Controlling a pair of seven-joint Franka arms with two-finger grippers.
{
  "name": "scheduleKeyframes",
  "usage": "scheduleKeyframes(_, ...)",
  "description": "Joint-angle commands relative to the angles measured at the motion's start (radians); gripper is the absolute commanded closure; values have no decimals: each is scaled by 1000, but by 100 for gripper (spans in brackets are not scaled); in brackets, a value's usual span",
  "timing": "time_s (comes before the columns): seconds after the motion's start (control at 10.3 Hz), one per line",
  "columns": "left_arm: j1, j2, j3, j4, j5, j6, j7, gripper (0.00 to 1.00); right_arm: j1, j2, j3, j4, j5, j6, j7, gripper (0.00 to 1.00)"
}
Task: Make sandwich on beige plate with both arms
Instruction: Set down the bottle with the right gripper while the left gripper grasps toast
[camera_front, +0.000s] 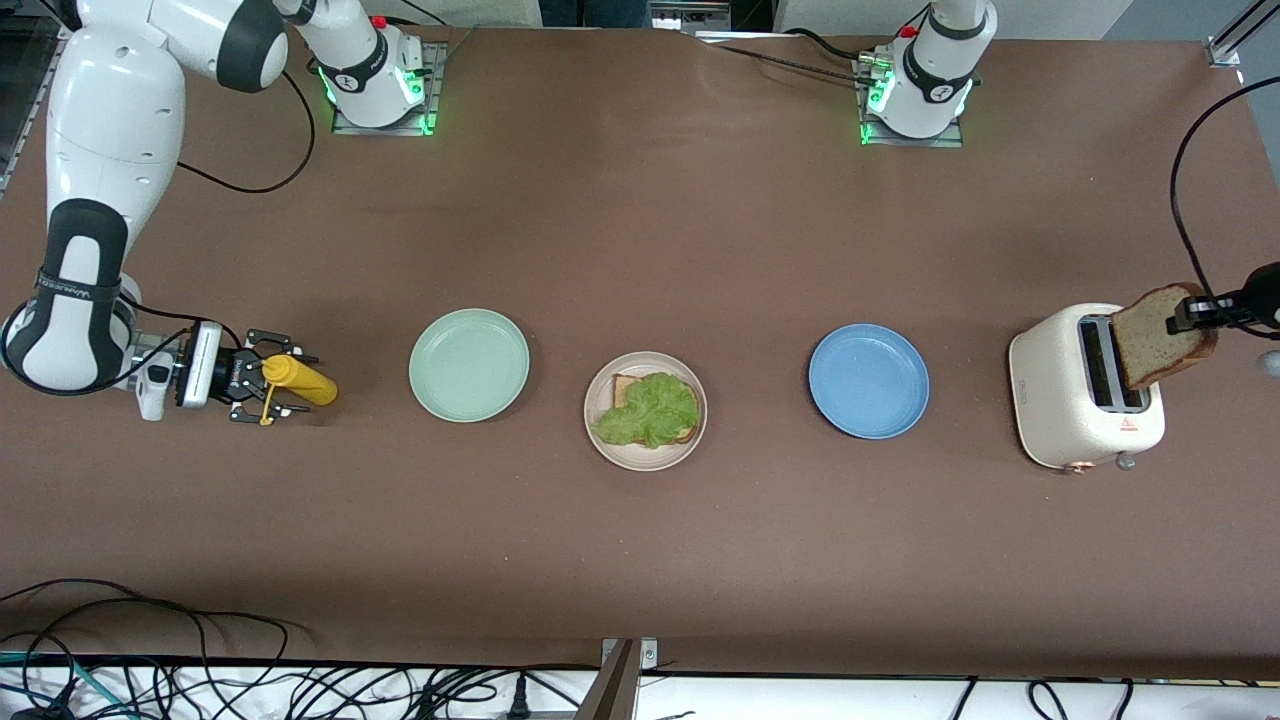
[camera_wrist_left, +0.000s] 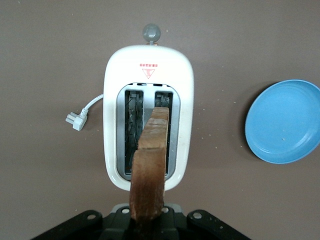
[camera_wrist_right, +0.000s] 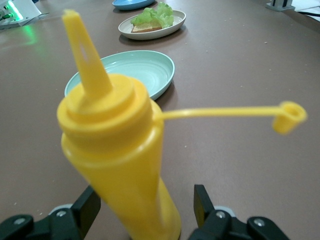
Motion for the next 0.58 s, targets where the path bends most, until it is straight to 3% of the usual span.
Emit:
scheduleKeyframes(0.0, -59, -2, -7, 109, -5, -112, 3, 100, -48, 0, 7, 6, 1, -34, 37, 3)
scheduleKeyframes(0.49, -275, 1, -10, 180, -33, -161, -56, 100, -157, -6, 5, 146, -187, -81, 288, 3)
